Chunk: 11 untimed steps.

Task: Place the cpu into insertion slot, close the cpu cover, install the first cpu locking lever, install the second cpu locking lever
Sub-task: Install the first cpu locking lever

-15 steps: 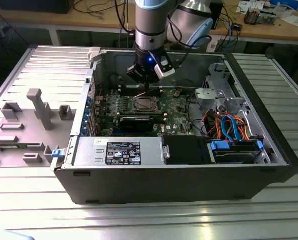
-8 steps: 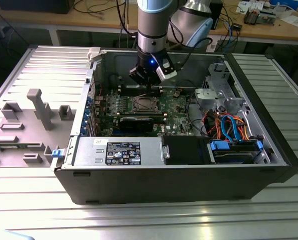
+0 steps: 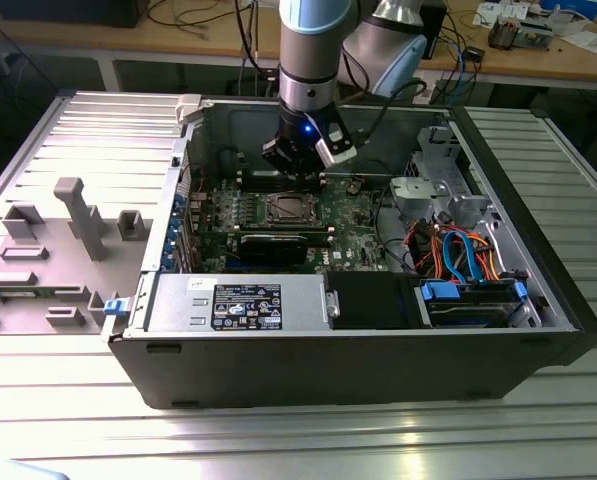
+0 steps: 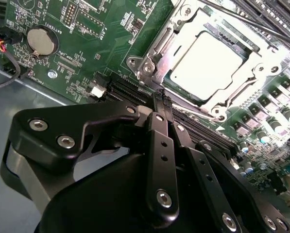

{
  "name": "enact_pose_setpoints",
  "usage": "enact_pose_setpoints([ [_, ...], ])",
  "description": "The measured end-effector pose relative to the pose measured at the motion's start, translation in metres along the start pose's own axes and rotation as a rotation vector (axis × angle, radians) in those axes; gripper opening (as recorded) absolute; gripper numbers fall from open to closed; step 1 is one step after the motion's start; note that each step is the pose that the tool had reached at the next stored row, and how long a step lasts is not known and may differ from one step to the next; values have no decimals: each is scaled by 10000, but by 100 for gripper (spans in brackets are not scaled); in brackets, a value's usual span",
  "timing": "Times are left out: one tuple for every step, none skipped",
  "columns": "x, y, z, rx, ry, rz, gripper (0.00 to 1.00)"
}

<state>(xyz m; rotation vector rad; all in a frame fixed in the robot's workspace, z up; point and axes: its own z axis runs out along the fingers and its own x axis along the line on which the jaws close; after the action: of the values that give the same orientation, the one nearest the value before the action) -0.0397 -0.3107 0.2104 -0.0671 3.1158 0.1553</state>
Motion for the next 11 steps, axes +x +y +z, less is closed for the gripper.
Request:
enact_pose_setpoints([
  [-9, -1, 9, 7, -3, 28, 11],
  [-15, -2, 15, 12, -5, 51, 11],
  [-23, -4, 26, 14, -8, 83, 11],
  [-26, -4, 32, 15, -10, 95, 11],
  [-26, -6, 45, 15, -10, 98, 11],
  [-29, -8, 61, 17, -8, 98, 11],
  [-31, -3, 22, 13, -11, 97, 11],
  [-45, -9, 69, 32, -8, 97, 11],
  [-46, -6, 35, 31, -8, 96, 11],
  [-46, -6, 35, 30, -10, 97, 11],
  [-46, -6, 35, 32, -11, 96, 11],
])
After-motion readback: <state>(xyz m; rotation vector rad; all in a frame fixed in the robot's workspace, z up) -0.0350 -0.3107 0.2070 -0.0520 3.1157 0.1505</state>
